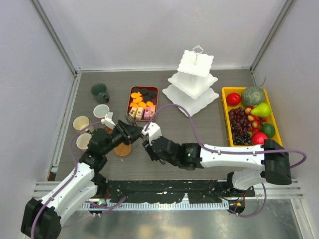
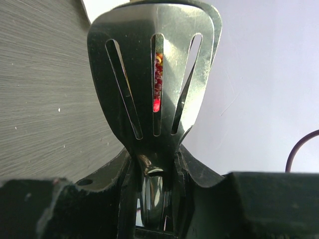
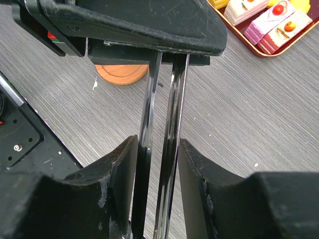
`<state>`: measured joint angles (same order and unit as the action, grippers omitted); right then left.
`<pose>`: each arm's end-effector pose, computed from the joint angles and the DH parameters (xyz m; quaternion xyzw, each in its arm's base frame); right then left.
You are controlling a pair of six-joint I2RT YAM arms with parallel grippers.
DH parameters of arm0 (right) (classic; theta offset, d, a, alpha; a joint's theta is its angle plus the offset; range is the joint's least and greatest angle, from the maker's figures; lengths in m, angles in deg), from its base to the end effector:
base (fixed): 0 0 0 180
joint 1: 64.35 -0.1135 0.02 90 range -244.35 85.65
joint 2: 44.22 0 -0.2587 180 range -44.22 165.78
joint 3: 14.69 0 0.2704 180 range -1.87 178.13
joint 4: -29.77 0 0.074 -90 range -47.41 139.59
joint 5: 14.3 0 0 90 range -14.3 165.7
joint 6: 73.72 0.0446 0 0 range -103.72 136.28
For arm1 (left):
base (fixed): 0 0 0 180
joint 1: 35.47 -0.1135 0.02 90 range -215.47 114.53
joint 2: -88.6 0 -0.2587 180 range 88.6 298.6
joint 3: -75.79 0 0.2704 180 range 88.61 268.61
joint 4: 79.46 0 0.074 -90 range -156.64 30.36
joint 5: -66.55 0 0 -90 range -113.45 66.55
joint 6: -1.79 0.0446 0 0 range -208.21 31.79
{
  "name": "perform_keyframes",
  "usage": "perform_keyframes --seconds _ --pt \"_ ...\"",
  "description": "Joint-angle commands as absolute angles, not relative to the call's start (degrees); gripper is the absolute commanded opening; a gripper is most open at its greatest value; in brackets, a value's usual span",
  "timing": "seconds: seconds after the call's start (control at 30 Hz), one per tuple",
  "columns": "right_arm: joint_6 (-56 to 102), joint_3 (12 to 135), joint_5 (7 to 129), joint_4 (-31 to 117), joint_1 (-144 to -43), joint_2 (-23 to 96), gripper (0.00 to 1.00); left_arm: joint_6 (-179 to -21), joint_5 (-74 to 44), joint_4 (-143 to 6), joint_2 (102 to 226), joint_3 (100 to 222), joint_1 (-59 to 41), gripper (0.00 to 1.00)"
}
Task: Serve the afternoon tea
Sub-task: Adjust the clamp.
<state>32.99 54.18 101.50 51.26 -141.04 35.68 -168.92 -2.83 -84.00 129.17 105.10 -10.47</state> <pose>0.0963 0.3228 0.2551 -0.3342 0.7939 0.2069 0.4639 0.1779 -0.1003 0.2154 -0.2384 0.7056 -0.6019 0.2881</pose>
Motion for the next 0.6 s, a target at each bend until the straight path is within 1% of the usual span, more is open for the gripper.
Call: perform_keyframes --seconds 0.0,0.07,0.57 --pt "33.9 56.8 102.9 49.9 -141.1 34.2 0.44 -168.6 -2.3 -87.5 128.4 107.5 -10.7 0.0" --pt "34.0 56.9 103.1 49.9 -141.0 34.2 0.43 -168.3 -2.4 -87.3 128.4 107.5 -10.7 0.0" --pt "34.6 58.9 102.8 50.1 -140.5 36.2 0.44 -168.2 -3.7 -86.9 127.1 107.1 -10.4 0.0"
